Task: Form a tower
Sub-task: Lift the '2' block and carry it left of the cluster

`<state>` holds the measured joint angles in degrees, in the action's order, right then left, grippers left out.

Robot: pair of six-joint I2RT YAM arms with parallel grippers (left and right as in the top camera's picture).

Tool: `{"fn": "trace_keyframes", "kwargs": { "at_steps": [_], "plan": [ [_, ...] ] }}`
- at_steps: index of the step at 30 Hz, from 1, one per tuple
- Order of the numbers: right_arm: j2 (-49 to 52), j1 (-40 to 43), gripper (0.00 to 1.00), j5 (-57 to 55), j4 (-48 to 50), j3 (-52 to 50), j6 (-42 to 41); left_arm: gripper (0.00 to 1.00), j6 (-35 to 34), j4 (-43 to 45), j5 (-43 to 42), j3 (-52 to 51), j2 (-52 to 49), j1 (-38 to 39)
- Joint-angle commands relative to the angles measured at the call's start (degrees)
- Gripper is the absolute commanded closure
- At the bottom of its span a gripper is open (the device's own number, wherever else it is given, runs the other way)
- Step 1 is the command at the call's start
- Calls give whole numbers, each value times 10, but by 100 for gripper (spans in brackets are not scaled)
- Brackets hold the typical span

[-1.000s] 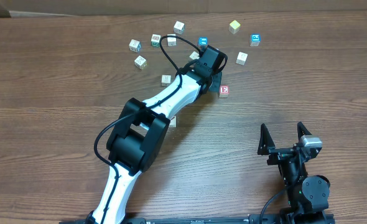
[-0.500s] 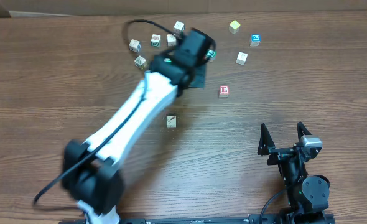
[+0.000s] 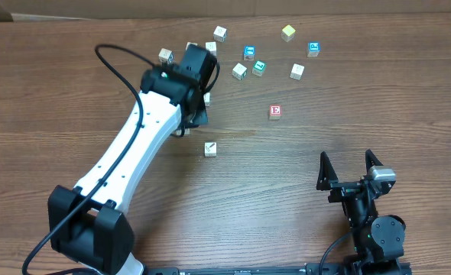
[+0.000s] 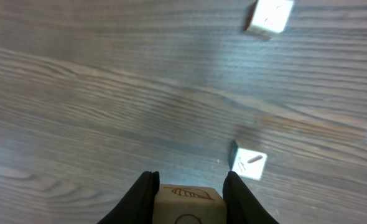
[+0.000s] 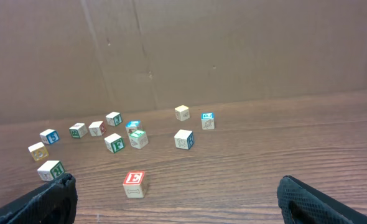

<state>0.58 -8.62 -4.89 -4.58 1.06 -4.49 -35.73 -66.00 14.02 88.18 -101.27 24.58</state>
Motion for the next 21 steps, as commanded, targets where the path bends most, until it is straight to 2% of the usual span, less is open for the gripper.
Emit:
{"fn": "trace_keyframes", "kwargs": {
  "at_steps": [1, 5, 12, 19, 21],
  "plan": [
    [-4, 2, 0, -2, 2, -6, 1, 86, -29, 33, 9, -61, -6, -2],
    [-4, 2, 0, -2, 2, -6, 1, 83, -35, 99, 31, -124, -6, -5],
    [-4, 2, 0, -2, 2, -6, 1, 80, -35, 225, 23, -204, -6, -13],
    [-4, 2, 0, -2, 2, -6, 1, 77, -29, 244, 20, -220, -6, -13],
    [-4, 2, 0, -1, 2, -6, 1, 75, 19, 257, -5, -220, -6, -14]
  ]
}}
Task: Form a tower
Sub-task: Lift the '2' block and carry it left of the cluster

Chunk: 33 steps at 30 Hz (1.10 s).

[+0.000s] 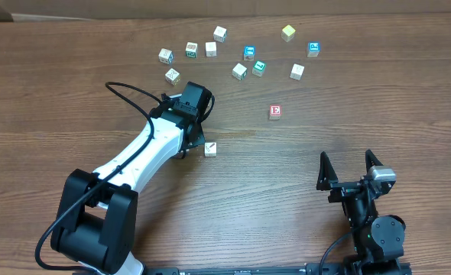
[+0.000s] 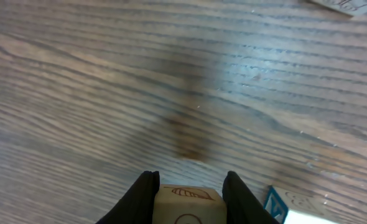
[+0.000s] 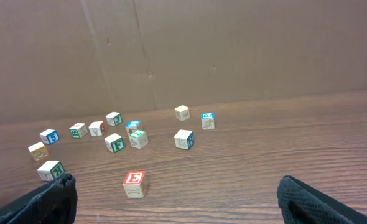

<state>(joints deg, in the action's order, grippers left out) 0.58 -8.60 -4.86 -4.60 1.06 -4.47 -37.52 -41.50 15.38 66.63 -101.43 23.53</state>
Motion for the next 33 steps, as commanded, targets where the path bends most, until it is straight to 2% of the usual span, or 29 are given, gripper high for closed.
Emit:
{"fn": "trace_keyframes", "kwargs": {
  "at_steps": [1, 5, 13, 22, 33],
  "plan": [
    [-4, 2, 0, -2, 2, -6, 0, 73, 59, 17, -32, -4, -5, -4],
    [-4, 2, 0, -2, 2, -6, 0, 74, 99, 16, -76, -4, -5, -15],
    [-4, 2, 0, -2, 2, -6, 0, 79, 107, 3, -87, -4, -5, -37],
    [-4, 2, 0, -2, 2, -6, 0, 76, 164, -7, -102, -5, -5, -63],
    [-4, 2, 0, -2, 2, -6, 0, 74, 157, 0, -103, -37, -5, -63]
  ]
}}
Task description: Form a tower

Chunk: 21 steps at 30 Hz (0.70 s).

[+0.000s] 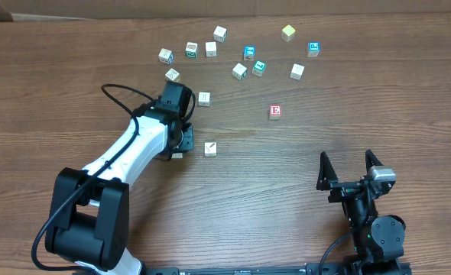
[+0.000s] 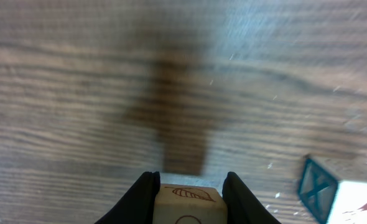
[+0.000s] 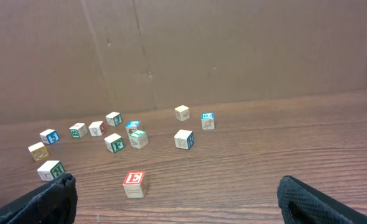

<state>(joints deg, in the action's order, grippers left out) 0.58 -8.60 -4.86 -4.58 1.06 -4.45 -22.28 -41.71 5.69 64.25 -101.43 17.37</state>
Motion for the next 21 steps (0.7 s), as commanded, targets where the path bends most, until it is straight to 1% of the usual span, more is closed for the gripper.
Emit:
{"fn": "trace_keyframes", "kwargs": {
  "at_steps": [1, 6, 8, 9, 11, 16, 19, 21],
  "plan": [
    [-4, 2, 0, -2, 2, -6, 0, 74, 4, 3, -7, -15, -5, -1],
    [-4, 2, 0, -2, 2, -6, 0, 74, 5, 21, -6, -26, -5, -1],
    [-4, 2, 0, -2, 2, -6, 0, 71, 5, 24, -7, -27, -5, -1],
    [-4, 2, 0, -2, 2, -6, 0, 69, 5, 24, -7, -27, -5, -1],
    [-4, 2, 0, -2, 2, -6, 0, 58, 5, 23, -7, -27, -5, -1],
    [-4, 2, 0, -2, 2, -6, 0, 51, 4, 20, -7, -28, -5, -1],
    [-4, 2, 0, -2, 2, -6, 0, 50, 4, 17, -9, -28, -5, -1],
    [-4, 2, 0, -2, 2, -6, 0, 55, 5, 12, -10, -28, -5, -1]
  ]
}}
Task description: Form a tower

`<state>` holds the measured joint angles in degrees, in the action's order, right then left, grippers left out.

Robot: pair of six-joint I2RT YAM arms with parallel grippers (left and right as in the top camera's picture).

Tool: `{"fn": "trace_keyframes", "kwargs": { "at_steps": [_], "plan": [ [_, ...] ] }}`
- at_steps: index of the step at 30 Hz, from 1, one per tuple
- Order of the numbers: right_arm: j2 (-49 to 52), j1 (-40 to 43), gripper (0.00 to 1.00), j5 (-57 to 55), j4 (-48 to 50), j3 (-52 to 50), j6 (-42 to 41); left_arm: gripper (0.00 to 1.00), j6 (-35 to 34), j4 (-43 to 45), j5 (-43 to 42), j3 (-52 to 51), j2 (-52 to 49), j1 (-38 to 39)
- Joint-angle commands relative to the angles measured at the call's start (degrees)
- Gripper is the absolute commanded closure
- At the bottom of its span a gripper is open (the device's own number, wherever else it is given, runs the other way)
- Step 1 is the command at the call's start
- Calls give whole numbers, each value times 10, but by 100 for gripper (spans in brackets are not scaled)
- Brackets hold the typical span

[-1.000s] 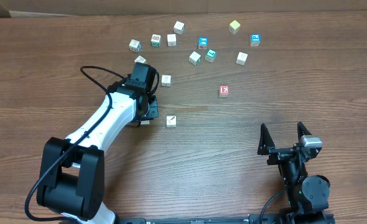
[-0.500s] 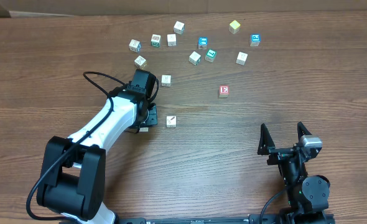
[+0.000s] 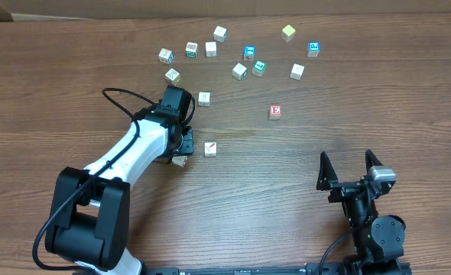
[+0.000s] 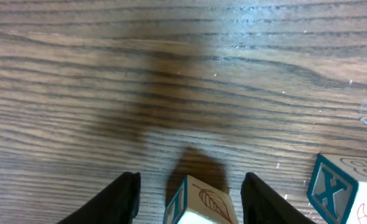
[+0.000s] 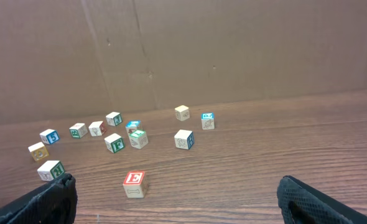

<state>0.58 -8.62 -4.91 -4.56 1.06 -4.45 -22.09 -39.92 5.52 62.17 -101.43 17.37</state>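
A wooden leaf block (image 4: 202, 205) rests on the table between the spread fingers (image 4: 124, 198) of my left gripper (image 4: 193, 202), which is open and not touching it. In the overhead view the left gripper (image 3: 178, 147) is at mid-left with that leaf block (image 3: 180, 161) at its tip. Just to the right lies a block with a blue X side (image 4: 339, 186), seen from above as the block with a red stroke (image 3: 210, 148). My right gripper (image 3: 348, 169) stands open and empty near the front right.
A red E block (image 3: 275, 112) lies right of centre. Several loose blocks (image 3: 240, 71) are scattered along the far side, with one block (image 3: 203, 98) just beyond the left arm. A cardboard wall (image 5: 233, 50) stands behind the table.
My left gripper has opened and let go of the leaf block, which now sits on the table beside the X block. The right arm has not moved.
My left gripper held the leaf block up near the far cluster of blocks. It then carried it nearer, beside the red-stroke block, then low over the wood left of that block. Now the block rests on the table and the jaws are apart.
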Motion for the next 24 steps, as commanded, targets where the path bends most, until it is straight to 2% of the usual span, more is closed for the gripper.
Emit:
{"fn": "trace_keyframes", "kwargs": {
  "at_steps": [1, 4, 7, 16, 18, 22, 24],
  "plan": [
    [-4, 2, 0, -1, 2, -6, 0, 56, 3, -9, -11, -7, -5, -1],
    [-4, 2, 0, -1, 2, -6, 0, 56, 18, -16, -28, -7, -5, -1],
    [-4, 2, 0, -1, 2, -6, 0, 52, 52, -16, -46, -7, -5, 0],
    [-4, 2, 0, -1, 2, -6, 0, 47, 100, -17, -47, -7, -5, 0],
    [-4, 2, 0, -1, 2, -6, 0, 48, 104, -20, -47, -7, -5, 0],
    [-4, 2, 0, -1, 2, -6, 0, 62, 104, -25, -47, -7, -5, 0],
    [-4, 2, 0, -1, 2, -6, 0, 64, 103, -28, -47, -7, -5, 0]
  ]
}}
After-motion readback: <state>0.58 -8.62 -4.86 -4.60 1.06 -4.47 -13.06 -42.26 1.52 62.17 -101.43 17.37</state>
